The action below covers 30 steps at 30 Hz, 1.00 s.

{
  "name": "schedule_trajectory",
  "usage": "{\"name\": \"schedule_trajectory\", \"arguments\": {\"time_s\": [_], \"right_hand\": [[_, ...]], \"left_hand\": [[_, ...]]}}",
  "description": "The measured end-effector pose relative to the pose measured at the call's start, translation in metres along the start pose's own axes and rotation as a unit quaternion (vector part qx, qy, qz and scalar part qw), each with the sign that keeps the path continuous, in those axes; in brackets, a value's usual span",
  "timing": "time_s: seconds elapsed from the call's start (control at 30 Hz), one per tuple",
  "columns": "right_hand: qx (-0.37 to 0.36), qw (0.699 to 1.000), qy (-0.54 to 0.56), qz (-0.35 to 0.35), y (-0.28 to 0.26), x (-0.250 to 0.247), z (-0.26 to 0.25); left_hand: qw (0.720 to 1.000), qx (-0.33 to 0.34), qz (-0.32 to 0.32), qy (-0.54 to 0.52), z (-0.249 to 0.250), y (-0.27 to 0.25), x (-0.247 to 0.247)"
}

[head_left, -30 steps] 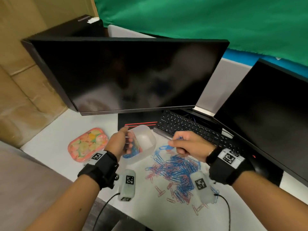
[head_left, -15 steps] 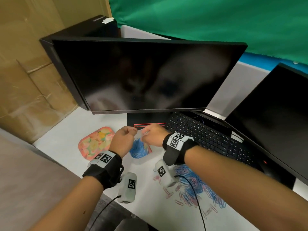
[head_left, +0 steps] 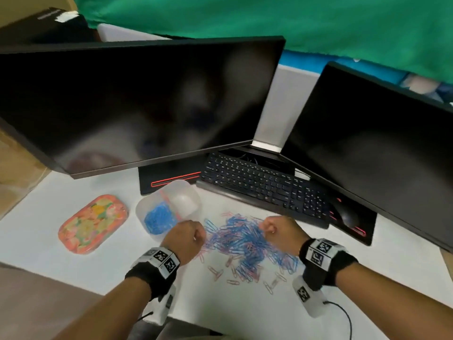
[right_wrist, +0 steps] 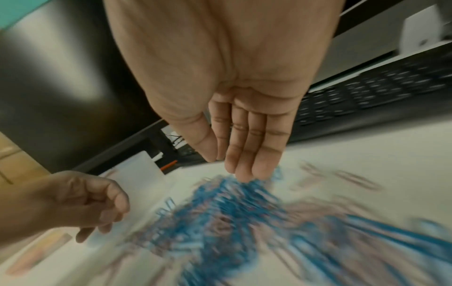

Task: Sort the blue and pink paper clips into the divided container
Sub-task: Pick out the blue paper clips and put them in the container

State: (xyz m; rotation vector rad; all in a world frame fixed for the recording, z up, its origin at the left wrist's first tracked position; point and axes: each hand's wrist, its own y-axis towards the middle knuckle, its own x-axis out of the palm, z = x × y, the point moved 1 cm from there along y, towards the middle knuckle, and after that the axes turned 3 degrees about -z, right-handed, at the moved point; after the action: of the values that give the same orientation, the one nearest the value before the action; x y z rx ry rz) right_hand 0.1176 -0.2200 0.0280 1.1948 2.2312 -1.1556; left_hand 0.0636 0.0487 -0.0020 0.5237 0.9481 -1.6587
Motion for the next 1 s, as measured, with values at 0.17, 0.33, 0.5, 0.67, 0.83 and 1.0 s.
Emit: {"name": "schedule_trajectory", "arguments": {"time_s": [0.17, 0.33, 0.5, 0.67, 0.83, 1.0], "right_hand": [[0.041, 0.999, -0.019, 0.025, -0.032, 0.003, 0.054], [0.082, 0.995, -0.037, 0.05, -0.05, 0.005, 0.089], [0.083, 0.993, -0.055, 0.069, -0.061, 0.008, 0.101], [0.094, 0.991, -0.051, 0.084, -0.062, 0.022, 0.104], [0.094, 0.987, -0.044, 0.124, -0.057, 0.026, 0.102], [0.096, 0.987, -0.047, 0.121, -0.052, 0.021, 0.101]], "left_hand": [[0.993, -0.027, -0.027, 0.111, -0.014, 0.008, 0.023], [0.989, -0.032, -0.026, 0.143, -0.009, 0.011, 0.031], [0.988, -0.04, -0.032, 0.147, -0.007, 0.01, 0.033], [0.991, -0.039, -0.038, 0.125, -0.001, 0.003, 0.037], [0.995, -0.041, -0.04, 0.086, 0.001, -0.006, 0.039], [0.993, -0.081, -0.042, 0.074, 0.001, -0.008, 0.038]]}}
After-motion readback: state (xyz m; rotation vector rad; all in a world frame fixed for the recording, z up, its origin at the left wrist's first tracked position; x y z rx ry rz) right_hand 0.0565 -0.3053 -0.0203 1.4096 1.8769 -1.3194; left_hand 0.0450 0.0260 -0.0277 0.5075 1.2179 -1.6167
